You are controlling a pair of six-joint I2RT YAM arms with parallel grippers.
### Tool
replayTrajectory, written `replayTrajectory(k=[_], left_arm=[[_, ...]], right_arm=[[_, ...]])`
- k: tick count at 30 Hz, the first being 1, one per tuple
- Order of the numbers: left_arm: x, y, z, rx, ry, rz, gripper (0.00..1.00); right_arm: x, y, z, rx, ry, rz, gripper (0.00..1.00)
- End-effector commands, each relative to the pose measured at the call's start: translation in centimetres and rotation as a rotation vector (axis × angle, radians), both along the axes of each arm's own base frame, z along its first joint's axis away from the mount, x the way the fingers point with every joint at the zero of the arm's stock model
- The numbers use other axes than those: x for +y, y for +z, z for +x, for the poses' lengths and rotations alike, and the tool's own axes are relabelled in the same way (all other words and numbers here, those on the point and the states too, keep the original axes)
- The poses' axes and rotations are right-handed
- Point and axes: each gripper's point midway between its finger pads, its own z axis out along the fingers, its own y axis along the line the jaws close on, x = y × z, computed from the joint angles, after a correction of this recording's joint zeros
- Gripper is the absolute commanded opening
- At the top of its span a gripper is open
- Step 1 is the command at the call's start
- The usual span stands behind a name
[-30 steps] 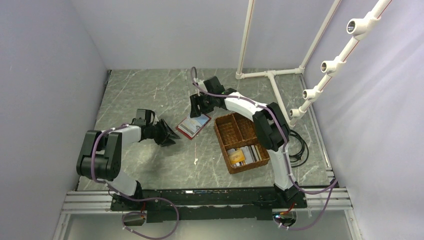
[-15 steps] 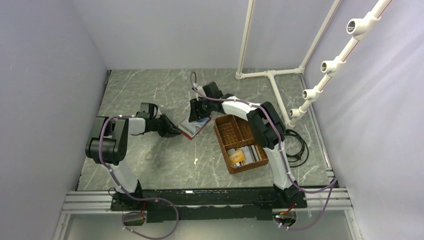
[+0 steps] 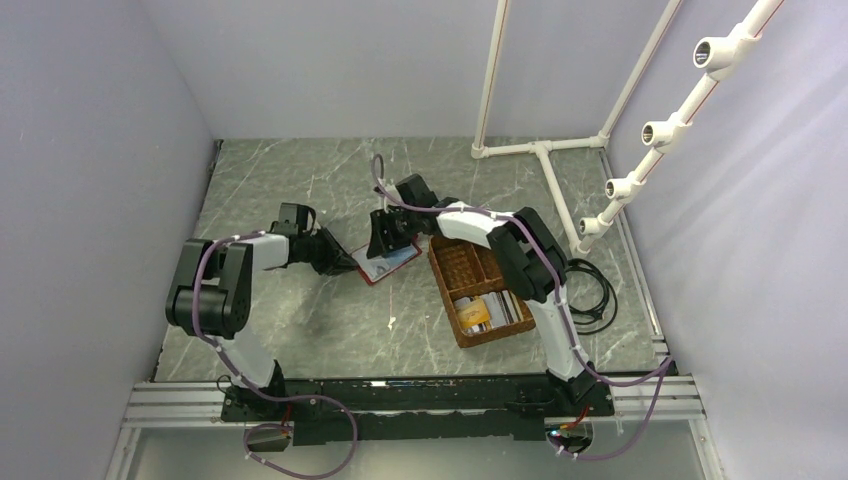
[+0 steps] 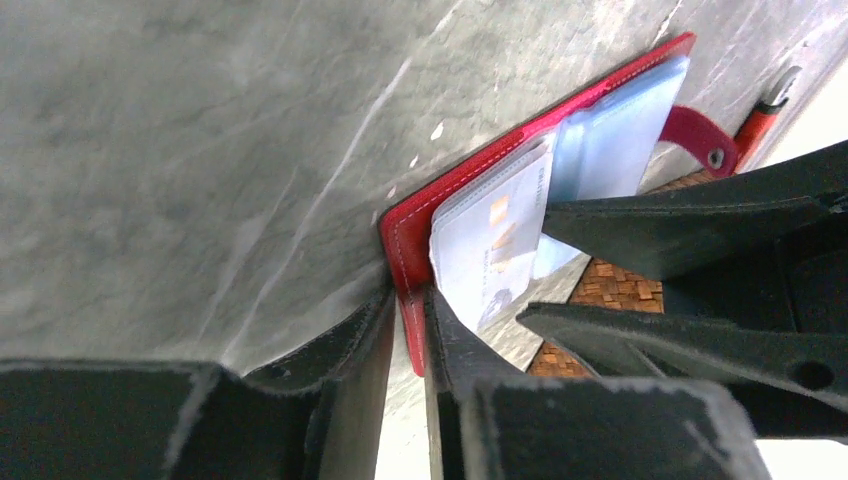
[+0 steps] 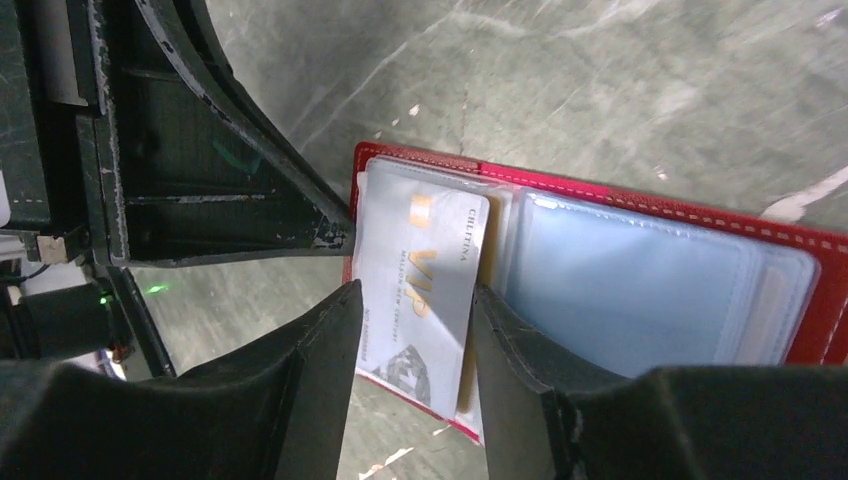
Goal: Put the credit cards into the card holder
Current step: Insert the credit card into the card holder, then pick up the credit card from the storage box.
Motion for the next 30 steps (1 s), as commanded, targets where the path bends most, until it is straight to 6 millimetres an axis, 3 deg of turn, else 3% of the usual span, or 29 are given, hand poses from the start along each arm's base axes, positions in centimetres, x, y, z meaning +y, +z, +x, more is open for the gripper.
replayTrajectory(k=[1, 4, 9, 12, 17, 20, 22, 27, 30], left_arm=[[3.6, -2.1, -3.6, 0.092, 0.032, 0.205, 0.30], [3.9, 0.3, -5.0, 0.070, 0.042, 0.209, 0.48], [3.7, 5.1, -7.1, -0.006, 0.027, 0.177, 0.68], [4.0, 7.7, -8.3, -0.051, 0.009, 0.189, 0.73], [4.6, 11.0, -10.4, -0.119, 0.010, 0.214, 0.78], [4.9, 12.3, -11.0, -0.162, 0.017, 0.225, 0.79], [5.0, 12.9, -11.4, -0.180, 0.011, 0.228, 0.80], [4.1, 14.2, -11.9, -0.212, -0.016, 0.175, 0.81], [3.0, 15.3, -12.0, -0.251, -0.058, 0.113, 0.85]], right_arm=[[-0.3, 5.9, -0.3, -0.029, 0.006, 0.042, 0.53], [-3.2, 6.4, 2.3, -0.110, -0.091, -0.064, 0.63], [-5.4, 2.3, 3.8, -0.105, -0.141, -0.197, 0.68], [-4.9, 1.1, 3.8, -0.109, -0.189, -0.190, 0.68], [-1.6, 0.0, 0.5, -0.035, -0.144, -0.151, 0.67], [0.4, 1.2, -2.5, -0.010, -0.114, -0.129, 0.66], [0.3, 3.0, -4.0, -0.009, -0.134, -0.141, 0.66], [-4.2, 9.5, -5.0, -0.115, -0.212, -0.222, 0.67], [-8.3, 12.3, -7.4, -0.158, -0.230, -0.283, 0.69]])
